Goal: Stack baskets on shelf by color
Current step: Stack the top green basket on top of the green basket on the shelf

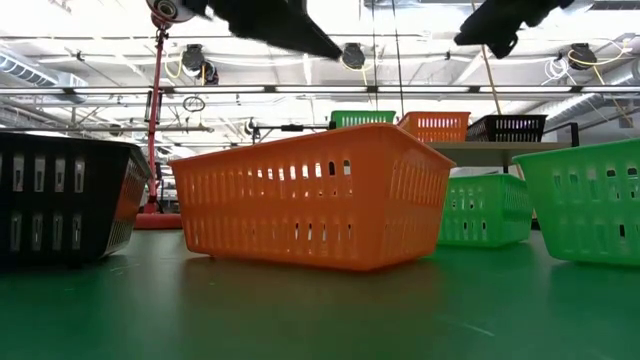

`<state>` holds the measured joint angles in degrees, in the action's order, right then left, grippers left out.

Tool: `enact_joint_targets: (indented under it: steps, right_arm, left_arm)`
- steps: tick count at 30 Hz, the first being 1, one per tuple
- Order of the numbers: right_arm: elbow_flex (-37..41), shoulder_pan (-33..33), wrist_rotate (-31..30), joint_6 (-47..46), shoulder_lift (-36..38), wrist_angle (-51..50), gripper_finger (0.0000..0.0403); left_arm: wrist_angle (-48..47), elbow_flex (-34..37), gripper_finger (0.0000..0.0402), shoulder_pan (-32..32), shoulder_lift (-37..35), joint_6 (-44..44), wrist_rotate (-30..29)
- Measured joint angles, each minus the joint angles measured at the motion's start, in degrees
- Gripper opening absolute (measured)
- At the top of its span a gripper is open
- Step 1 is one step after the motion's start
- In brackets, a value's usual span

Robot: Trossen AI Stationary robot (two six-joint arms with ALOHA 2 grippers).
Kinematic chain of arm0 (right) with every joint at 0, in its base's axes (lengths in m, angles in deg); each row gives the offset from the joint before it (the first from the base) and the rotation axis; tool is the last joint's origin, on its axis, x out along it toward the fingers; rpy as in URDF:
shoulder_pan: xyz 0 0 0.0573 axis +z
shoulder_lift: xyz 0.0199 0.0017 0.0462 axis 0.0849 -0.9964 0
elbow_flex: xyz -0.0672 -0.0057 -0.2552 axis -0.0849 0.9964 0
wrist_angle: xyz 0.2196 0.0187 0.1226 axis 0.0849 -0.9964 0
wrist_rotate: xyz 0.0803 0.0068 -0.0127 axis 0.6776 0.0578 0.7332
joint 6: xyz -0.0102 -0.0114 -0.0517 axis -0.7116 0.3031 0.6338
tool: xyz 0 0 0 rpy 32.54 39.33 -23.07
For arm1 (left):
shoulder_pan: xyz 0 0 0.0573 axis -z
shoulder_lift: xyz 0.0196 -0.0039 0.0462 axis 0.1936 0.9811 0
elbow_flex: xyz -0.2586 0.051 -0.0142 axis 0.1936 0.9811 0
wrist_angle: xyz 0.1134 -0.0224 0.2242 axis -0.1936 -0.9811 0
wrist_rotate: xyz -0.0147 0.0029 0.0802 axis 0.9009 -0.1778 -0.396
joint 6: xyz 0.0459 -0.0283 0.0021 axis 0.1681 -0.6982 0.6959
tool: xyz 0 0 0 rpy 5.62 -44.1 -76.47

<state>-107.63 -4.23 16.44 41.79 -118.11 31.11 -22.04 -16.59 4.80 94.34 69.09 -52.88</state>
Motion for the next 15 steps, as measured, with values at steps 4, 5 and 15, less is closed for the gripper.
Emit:
enact_joint_targets:
  steps: [4, 5, 15]
  right_arm:
    - [0.69, 5.25, -7.06, 0.87, -3.37, 0.66, 0.0105]
    - [0.69, 6.18, -8.75, 0.93, -4.18, 0.67, 0.0105]
    - [0.73, 12.51, -13.13, 1.94, -8.03, -0.21, 0.0105]
  left_arm:
    - [-0.28, -3.99, 0.0189, -0.61, 4.95, 1.24, 3.23]
    - [-1.47, -5.4, 0.0189, -0.72, 6.41, 1.28, 3.34]
    - [-13.39, -22.28, 0.0189, -2.68, 21.91, 1.28, 3.36]
